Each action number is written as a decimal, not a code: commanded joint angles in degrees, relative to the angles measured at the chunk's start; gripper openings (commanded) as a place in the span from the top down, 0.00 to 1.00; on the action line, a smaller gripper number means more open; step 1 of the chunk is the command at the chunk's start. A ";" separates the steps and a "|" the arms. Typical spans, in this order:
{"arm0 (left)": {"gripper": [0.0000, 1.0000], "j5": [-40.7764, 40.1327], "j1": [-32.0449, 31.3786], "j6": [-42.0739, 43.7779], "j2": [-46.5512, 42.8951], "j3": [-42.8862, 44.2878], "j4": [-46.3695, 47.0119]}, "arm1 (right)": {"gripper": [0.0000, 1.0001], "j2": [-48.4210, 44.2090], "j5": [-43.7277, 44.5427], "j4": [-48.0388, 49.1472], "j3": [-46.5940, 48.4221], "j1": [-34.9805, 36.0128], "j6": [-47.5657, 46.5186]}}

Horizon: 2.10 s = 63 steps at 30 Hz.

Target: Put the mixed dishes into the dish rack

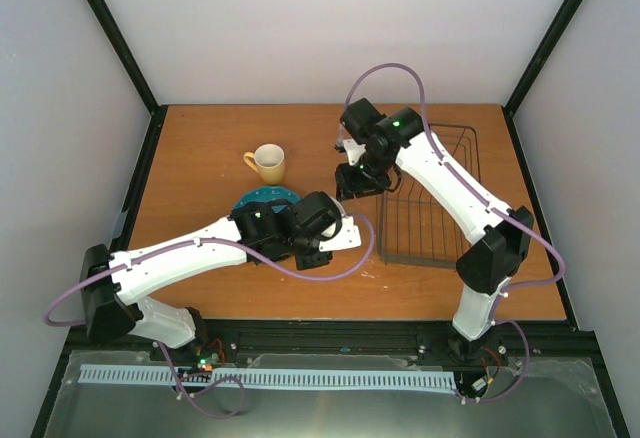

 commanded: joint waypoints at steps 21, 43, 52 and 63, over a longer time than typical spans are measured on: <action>0.99 -1.74 -0.65 3.57 -1.72 5.67 4.71 | 0.52 -4.60 -3.30 -5.75 4.23 7.76 0.89; 1.00 -2.19 -0.65 3.91 -2.72 5.13 4.76 | 0.50 -5.65 -0.22 -5.76 7.84 7.88 0.92; 0.99 -2.30 -0.65 3.67 -3.20 4.97 4.49 | 0.46 -6.94 -0.26 -5.78 9.51 7.48 1.69; 0.99 -2.06 -0.65 3.62 -3.52 5.94 4.05 | 0.45 -5.21 4.94 -5.77 4.68 7.50 0.93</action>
